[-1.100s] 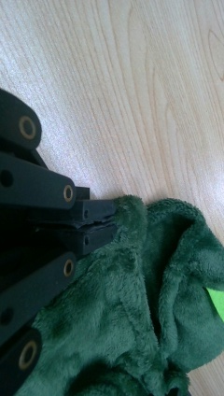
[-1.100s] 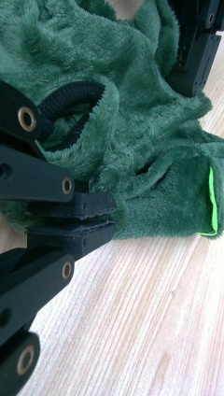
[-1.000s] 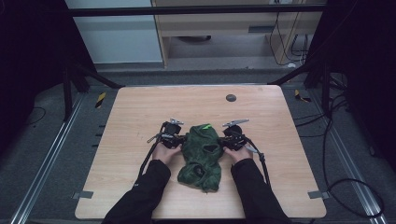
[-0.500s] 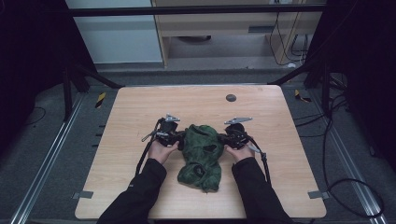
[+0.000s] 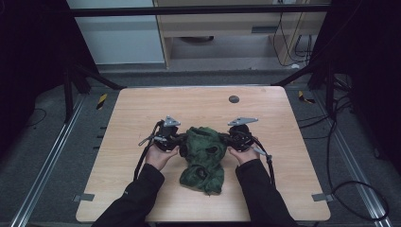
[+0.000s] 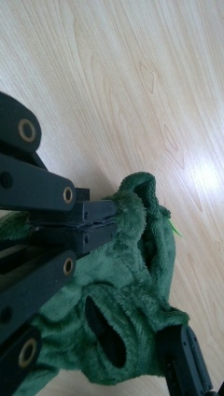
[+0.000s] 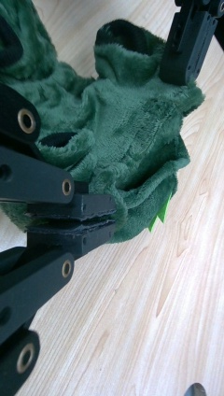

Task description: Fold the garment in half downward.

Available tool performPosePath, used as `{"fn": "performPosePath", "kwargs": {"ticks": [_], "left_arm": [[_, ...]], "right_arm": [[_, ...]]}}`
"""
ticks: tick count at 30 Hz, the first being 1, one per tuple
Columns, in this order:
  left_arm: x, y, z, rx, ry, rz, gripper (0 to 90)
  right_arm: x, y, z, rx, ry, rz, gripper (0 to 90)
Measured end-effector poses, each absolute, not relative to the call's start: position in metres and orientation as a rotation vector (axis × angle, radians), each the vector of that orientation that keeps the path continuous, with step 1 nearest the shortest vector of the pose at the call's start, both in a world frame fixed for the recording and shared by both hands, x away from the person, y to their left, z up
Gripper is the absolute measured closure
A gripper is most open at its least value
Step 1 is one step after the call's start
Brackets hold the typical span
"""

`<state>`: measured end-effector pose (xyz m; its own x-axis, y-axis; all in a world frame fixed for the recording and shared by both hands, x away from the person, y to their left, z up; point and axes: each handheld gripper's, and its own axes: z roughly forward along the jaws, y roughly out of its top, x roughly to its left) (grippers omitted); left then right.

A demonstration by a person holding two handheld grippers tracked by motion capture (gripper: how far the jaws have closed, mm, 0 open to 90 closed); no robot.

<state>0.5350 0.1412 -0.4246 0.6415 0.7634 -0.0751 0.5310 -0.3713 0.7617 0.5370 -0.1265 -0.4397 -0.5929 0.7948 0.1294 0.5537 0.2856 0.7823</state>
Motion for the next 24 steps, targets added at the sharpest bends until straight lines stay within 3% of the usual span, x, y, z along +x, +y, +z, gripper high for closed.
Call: {"fn": "performPosePath", "kwargs": {"ticks": [24], "left_arm": [[0.49, 0.15, -0.424, 2.096, 0.934, 0.342, 88.9]], "right_arm": [[0.494, -0.129, -0.428, 1.103, 2.306, 1.258, 85.5]]}}
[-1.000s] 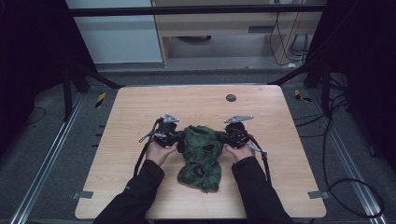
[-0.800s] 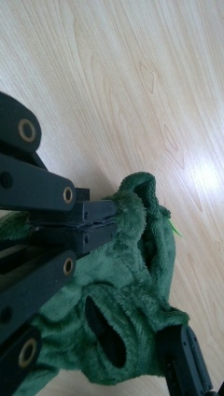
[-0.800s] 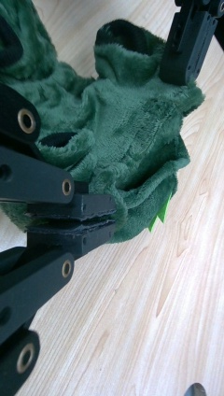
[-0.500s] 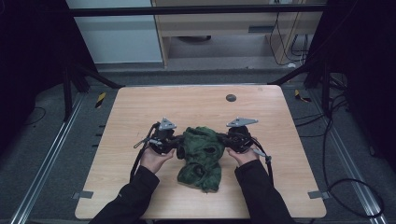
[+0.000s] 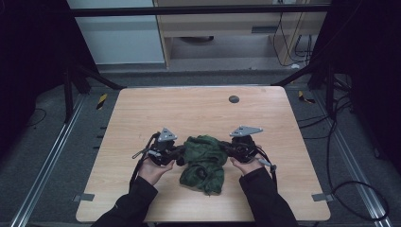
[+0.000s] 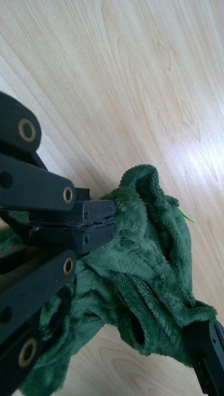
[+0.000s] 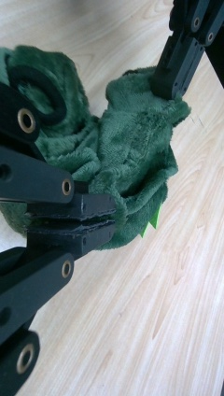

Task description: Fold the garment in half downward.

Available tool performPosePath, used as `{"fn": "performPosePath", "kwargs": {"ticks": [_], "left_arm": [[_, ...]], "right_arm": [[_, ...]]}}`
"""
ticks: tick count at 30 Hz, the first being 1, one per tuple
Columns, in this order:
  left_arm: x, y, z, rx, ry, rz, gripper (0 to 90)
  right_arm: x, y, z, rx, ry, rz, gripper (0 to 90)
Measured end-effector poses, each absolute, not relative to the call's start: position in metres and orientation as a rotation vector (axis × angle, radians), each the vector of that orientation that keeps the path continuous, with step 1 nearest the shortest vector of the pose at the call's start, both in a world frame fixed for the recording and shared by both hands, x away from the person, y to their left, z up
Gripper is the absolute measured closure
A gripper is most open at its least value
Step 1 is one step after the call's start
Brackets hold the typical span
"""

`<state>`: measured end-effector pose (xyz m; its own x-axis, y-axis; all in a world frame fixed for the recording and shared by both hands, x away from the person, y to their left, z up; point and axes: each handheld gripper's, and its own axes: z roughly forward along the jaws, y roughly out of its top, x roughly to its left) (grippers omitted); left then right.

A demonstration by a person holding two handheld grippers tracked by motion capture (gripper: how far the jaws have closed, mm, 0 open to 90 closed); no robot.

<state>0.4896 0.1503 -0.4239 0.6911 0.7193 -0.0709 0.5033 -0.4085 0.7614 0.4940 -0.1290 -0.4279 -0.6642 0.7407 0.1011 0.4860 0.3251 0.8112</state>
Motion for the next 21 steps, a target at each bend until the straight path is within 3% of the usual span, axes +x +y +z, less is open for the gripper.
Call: {"fn": "performPosePath", "kwargs": {"ticks": [21], "left_arm": [[0.456, 0.161, -0.43, 2.118, 0.925, 0.29, 88.7]], "right_arm": [[0.461, -0.131, -0.436, 1.08, 2.368, 1.279, 85.1]]}}
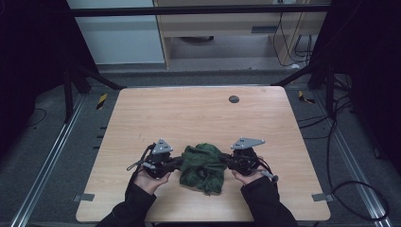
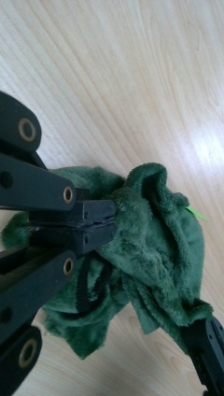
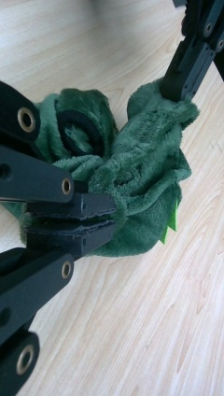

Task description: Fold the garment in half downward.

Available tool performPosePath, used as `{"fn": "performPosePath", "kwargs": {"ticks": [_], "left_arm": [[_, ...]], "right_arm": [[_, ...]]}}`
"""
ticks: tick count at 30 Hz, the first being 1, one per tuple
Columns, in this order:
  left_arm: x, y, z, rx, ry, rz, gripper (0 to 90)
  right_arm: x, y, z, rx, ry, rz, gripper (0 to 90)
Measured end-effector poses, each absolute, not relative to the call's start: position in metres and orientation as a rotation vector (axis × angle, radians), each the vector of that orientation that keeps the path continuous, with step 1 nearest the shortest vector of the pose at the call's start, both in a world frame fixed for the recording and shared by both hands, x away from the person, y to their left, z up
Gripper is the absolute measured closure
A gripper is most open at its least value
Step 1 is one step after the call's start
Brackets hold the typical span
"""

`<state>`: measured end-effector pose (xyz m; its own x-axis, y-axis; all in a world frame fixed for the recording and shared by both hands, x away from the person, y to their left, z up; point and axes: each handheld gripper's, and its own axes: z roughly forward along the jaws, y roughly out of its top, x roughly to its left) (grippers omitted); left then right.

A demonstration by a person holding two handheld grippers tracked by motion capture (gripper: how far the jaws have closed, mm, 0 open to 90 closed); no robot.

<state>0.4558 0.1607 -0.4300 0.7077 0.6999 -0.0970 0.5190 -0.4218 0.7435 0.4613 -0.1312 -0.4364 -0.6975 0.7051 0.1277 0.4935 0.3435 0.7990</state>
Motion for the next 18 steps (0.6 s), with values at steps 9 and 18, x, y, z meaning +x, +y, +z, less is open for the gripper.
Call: {"fn": "performPosePath", "kwargs": {"ticks": [9, 18], "left_arm": [[0.446, 0.16, -0.44, 2.145, 0.929, 0.261, 88.6], [0.439, 0.156, -0.449, 2.18, 0.924, 0.239, 88.6]], "right_arm": [[0.45, -0.131, -0.443, 1.075, 2.394, 1.283, 84.8], [0.441, -0.129, -0.453, 1.09, 2.433, 1.269, 84.3]]}}
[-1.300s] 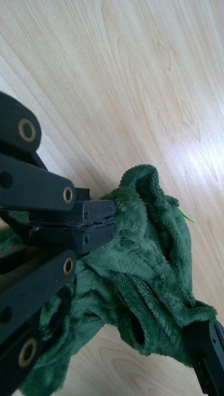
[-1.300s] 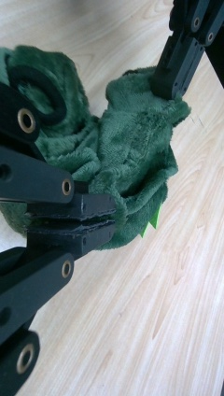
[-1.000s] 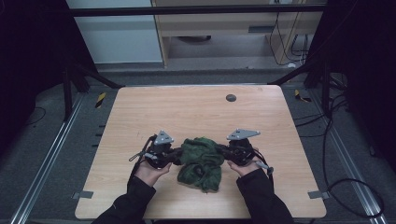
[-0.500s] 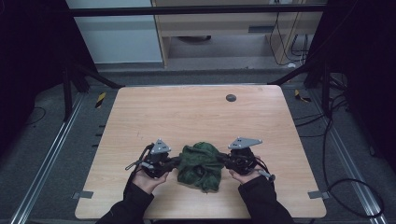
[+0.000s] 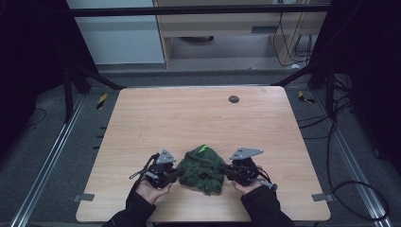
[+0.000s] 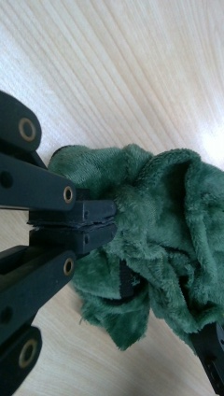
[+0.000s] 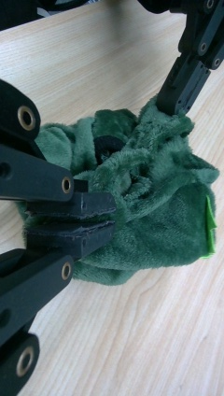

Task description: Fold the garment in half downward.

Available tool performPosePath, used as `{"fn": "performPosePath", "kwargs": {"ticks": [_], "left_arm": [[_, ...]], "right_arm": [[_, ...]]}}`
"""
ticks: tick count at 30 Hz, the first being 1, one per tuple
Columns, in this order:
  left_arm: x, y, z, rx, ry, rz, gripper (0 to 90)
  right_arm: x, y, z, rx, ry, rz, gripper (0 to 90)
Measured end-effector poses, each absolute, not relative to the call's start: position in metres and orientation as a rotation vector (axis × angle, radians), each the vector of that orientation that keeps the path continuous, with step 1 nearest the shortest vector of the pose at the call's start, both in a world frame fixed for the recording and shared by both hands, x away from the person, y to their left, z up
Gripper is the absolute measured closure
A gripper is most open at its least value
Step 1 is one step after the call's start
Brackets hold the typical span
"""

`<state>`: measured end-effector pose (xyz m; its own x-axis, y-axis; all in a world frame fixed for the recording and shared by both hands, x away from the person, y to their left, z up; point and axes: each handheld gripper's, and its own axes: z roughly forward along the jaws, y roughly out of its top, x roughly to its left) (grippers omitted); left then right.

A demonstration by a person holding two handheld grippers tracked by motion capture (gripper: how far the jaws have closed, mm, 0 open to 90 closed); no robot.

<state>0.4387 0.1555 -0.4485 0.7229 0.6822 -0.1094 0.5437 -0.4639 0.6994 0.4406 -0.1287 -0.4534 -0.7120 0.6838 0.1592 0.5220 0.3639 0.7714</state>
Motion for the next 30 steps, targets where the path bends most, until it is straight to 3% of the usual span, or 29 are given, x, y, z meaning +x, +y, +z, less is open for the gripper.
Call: {"fn": "performPosePath", "kwargs": {"ticks": [30], "left_arm": [[0.429, 0.149, -0.469, 2.24, 0.937, 0.195, 88.3]], "right_arm": [[0.431, -0.124, -0.48, 1.124, 2.504, 1.197, 83.1]]}}
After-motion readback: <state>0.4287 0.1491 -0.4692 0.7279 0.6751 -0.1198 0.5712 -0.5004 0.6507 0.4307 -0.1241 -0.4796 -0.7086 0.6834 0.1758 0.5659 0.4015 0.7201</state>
